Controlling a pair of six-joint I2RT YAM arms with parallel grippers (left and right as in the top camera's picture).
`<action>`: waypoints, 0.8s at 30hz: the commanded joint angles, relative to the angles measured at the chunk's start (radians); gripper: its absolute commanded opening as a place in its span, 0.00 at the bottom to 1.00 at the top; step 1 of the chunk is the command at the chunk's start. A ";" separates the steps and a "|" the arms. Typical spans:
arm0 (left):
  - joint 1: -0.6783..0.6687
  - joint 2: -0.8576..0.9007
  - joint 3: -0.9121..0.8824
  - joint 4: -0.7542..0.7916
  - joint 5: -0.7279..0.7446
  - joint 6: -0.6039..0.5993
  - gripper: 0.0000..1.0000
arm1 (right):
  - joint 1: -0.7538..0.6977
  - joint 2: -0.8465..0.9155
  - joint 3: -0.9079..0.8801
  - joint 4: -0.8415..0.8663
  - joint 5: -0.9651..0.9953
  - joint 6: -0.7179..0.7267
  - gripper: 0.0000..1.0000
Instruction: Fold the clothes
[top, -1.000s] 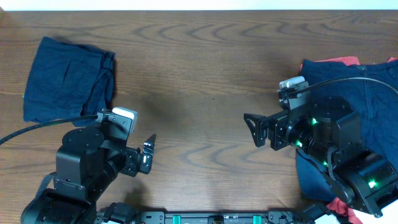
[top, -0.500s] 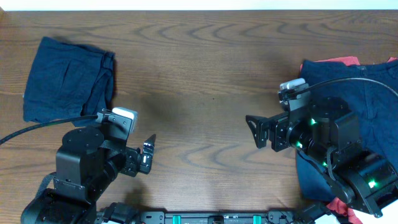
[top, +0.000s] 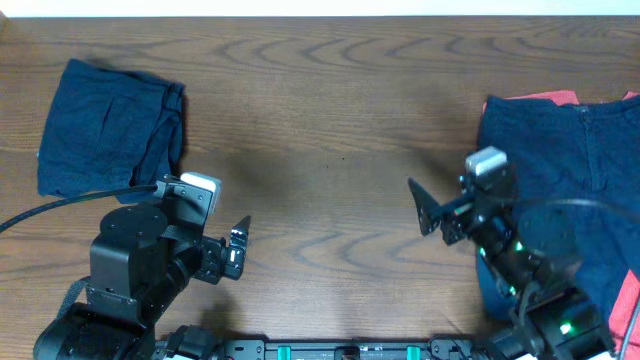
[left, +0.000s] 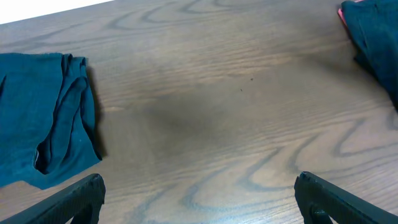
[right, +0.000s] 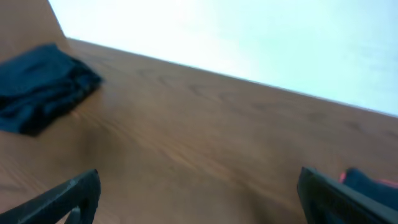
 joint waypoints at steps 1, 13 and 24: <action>-0.004 0.000 0.017 0.000 -0.008 0.005 0.98 | -0.028 -0.137 -0.115 0.017 -0.036 -0.032 0.99; -0.004 0.000 0.017 0.000 -0.008 0.005 0.98 | -0.182 -0.572 -0.401 0.051 -0.058 -0.023 0.99; -0.004 0.000 0.017 0.000 -0.008 0.005 0.98 | -0.191 -0.586 -0.602 0.278 -0.069 -0.021 0.99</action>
